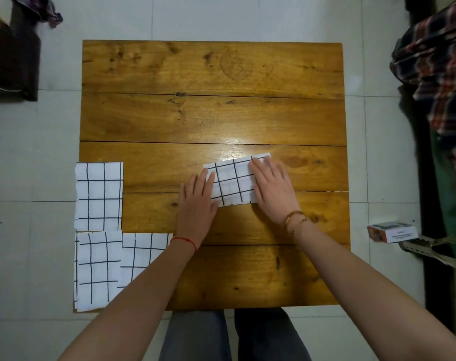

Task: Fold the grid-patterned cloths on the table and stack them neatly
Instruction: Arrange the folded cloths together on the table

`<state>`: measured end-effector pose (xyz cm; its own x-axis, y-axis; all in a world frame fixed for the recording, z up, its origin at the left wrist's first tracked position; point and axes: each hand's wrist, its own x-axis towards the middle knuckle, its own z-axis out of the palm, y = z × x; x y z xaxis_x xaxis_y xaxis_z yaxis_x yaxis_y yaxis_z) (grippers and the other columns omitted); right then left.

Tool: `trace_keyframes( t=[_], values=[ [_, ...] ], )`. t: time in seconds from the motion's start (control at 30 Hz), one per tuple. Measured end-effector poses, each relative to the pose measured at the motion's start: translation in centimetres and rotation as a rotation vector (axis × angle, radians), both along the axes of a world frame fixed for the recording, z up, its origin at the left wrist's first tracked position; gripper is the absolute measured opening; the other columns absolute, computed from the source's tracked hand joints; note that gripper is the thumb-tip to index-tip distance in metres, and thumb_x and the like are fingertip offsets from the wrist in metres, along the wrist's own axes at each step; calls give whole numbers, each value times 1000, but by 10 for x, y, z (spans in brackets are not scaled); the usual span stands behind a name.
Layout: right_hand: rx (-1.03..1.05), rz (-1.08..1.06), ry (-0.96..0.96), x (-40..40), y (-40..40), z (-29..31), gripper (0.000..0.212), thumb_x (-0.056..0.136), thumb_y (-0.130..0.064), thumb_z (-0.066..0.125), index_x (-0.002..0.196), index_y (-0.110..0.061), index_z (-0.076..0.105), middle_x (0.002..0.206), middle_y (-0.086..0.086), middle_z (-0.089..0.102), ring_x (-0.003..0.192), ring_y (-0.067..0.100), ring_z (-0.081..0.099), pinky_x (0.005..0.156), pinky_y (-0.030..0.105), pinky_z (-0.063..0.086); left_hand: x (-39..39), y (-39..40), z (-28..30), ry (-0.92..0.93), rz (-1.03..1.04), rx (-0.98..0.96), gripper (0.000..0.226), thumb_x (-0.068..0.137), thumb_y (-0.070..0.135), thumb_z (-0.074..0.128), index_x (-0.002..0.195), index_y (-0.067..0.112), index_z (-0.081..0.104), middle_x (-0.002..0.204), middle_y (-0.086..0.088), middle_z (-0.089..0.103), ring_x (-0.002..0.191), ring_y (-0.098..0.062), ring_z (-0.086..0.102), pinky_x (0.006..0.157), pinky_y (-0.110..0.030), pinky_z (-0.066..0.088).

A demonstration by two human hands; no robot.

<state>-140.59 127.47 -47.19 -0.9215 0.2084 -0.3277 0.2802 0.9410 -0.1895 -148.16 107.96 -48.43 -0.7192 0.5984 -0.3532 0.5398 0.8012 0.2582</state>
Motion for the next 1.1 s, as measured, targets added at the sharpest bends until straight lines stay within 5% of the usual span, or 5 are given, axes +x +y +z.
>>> trace_keyframes(
  t=[0.13, 0.43, 0.77, 0.9, 1.1],
  values=[
    [-39, 185, -8, 15, -34, -3, 57, 95, -24, 46, 148, -15, 30, 154, 5, 32, 144, 26, 25, 118, 48, 22, 34, -16, 2, 95, -7, 104, 48, 91, 19, 55, 138, 13, 44, 135, -8, 48, 127, -25, 43, 107, -42, 39],
    [3, 201, -137, 45, -44, -13, 56, 100, -32, 33, 152, -17, 19, 160, -1, 17, 147, 22, 17, 120, 48, 15, 60, -25, 3, 6, 51, -16, 52, 91, 24, 52, 141, 15, 42, 142, -4, 44, 132, -27, 39, 107, -47, 38],
    [54, 80, 114, 63, 5, -2, 33, 96, -28, 37, 115, -14, 61, 125, 5, 57, 117, 24, 48, 100, 39, 37, 60, -14, 8, -72, 153, -17, 49, 95, 25, 47, 143, 19, 39, 146, 0, 38, 139, -23, 28, 114, -44, 29],
    [-18, -130, 258, 14, 6, 5, 20, 93, -18, 48, 106, -11, 62, 106, 7, 58, 98, 24, 50, 84, 35, 41, 56, -6, 15, -30, 357, 110, 36, 92, 22, 53, 127, 18, 50, 127, 0, 50, 117, -16, 45, 97, -31, 43],
    [-70, -88, 138, -61, 14, 3, 17, 91, -19, 48, 103, -14, 60, 106, 5, 60, 101, 25, 48, 86, 37, 41, 37, 11, 9, -88, 712, 157, 30, 87, 38, 63, 107, 17, 55, 104, 0, 55, 92, -12, 49, 78, -24, 44]
  ],
)
